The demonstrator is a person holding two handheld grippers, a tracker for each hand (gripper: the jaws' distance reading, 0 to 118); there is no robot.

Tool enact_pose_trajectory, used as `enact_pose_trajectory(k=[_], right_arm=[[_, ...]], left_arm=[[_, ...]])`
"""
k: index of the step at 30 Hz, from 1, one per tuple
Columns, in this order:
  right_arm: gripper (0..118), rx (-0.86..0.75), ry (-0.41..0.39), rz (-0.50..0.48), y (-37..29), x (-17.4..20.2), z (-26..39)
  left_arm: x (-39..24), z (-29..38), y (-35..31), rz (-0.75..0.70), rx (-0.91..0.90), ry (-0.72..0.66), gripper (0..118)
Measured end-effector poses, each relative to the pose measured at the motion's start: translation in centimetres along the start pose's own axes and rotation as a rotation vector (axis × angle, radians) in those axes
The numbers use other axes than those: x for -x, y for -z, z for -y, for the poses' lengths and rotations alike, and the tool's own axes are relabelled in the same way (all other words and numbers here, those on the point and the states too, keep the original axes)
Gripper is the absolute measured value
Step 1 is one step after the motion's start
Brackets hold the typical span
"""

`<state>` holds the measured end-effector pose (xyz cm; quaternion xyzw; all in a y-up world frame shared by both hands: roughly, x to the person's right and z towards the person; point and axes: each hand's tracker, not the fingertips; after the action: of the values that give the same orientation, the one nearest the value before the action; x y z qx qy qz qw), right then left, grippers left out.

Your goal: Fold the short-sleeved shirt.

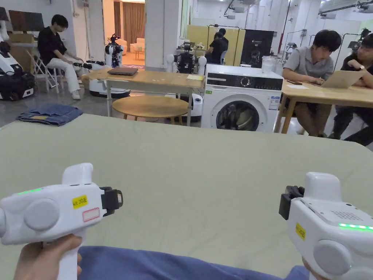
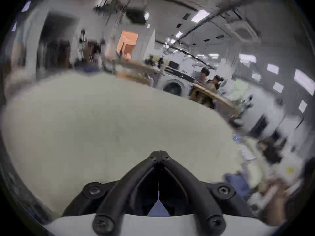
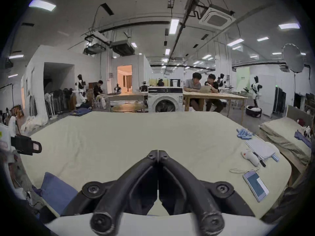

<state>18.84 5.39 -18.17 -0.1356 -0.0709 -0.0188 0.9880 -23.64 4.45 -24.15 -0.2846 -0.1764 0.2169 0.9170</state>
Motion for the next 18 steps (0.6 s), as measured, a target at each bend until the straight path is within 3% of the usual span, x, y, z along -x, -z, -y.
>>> enact_pose_trajectory(k=[2, 4, 5, 8, 11, 16, 18], right_arm=[[0, 0.025, 0.007, -0.032, -0.2, 0.2, 0.0], [0, 0.042, 0.005, -0.051, 0.2, 0.1, 0.2], [0, 0.047, -0.006, -0.047, 0.0, 0.5, 0.3], [0, 0.049, -0.015, -0.045, 0.5, 1.0, 0.4], [0, 0.063, -0.008, -0.060, 0.6, 1.9, 0.4], [0, 0.078, -0.041, -0.071, 1.2, 3.5, 0.4], [0, 0.083, -0.041, -0.078, 1.3, 3.8, 0.4]], left_arm=[[3.9, -0.5, -0.2, 0.117, 0.111, -0.119, 0], [7.6, -0.5, -0.3, 0.218, 0.180, -0.152, 0], [9.5, -0.4, -0.4, 0.237, 0.241, -0.186, 7], [14.1, 1.0, -0.7, 0.276, 0.296, -0.330, 55], [17.6, 2.7, -1.2, 0.288, 0.288, -0.471, 84], [20.3, 5.4, 0.4, 0.259, 0.377, -0.600, 84], [19.8, 6.4, 1.7, 0.317, 0.416, -0.617, 84]])
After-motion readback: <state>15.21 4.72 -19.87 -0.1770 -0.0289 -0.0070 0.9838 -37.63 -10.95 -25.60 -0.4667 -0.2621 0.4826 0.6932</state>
